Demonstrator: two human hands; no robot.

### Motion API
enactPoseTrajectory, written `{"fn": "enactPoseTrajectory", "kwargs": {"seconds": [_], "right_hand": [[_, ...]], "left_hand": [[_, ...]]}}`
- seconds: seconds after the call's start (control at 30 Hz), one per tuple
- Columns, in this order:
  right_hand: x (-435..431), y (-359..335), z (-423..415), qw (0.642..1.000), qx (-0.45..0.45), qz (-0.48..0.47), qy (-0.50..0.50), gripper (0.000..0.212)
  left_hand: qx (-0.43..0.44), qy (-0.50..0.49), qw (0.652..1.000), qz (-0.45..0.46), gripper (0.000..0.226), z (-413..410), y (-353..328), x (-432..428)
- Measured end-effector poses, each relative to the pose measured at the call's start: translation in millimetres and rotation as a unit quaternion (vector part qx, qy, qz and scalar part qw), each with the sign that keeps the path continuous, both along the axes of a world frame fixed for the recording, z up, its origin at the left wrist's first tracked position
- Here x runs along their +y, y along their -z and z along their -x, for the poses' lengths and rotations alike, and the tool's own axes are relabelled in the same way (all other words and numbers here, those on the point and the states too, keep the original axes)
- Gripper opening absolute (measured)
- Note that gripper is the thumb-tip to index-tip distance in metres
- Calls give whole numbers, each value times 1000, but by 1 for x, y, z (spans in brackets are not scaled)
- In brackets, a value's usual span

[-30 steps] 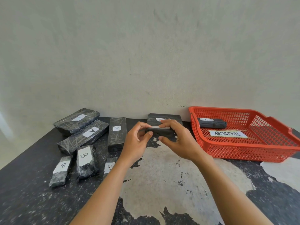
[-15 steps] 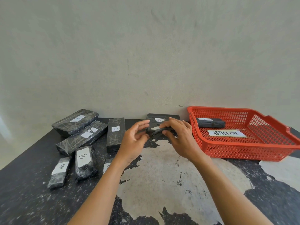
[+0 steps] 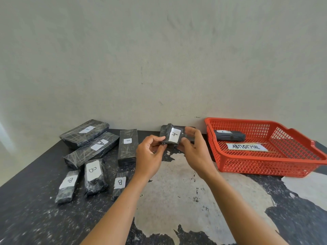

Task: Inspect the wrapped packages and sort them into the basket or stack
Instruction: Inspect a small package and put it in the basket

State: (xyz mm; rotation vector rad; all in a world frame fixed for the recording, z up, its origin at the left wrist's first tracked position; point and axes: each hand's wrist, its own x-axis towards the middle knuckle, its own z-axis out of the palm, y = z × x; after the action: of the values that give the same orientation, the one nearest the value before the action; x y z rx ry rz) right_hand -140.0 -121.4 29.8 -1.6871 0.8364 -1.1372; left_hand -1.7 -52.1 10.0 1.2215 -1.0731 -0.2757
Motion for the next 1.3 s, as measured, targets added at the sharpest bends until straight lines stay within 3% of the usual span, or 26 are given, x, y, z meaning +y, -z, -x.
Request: {"fn": "enactPoseTrajectory", "kwargs": {"seconds": [0.13, 0.3, 0.37, 0.5, 0.67, 0.8, 1.0, 1.07, 1.3], "right_hand": [[7, 2, -2, 998, 1, -68, -18, 37], [-7, -12, 16, 998, 43, -30, 25, 32], [-14, -27, 29, 997, 68, -2, 41, 32], [-39, -52, 60, 991, 100, 30, 79, 52], [-82, -74, 103, 992, 101, -1, 78, 43], [-133, -64, 131, 951, 282, 95, 88, 44], [-186, -37, 144, 834, 536, 112, -65, 47], [-198, -27, 139, 808, 569, 124, -91, 51], [-218, -16, 127, 793, 576, 157, -119, 48]], "left_hand": [[-2, -5, 1000, -4, 29, 9, 3, 1], [25, 76, 997, -2, 35, 28, -3, 0], [9, 94, 995, 0, 35, 38, -11, -8], [-20, 131, 991, -3, 35, 59, -32, -39], [-94, 141, 984, -53, 31, 77, -48, -79], [-221, 105, 963, -110, 16, 67, -46, -100], [-303, 86, 933, -175, 16, 46, -31, -110], [-313, 84, 928, -184, 17, 43, -27, -111], [-333, 76, 919, -198, 18, 39, -16, -115]]}}
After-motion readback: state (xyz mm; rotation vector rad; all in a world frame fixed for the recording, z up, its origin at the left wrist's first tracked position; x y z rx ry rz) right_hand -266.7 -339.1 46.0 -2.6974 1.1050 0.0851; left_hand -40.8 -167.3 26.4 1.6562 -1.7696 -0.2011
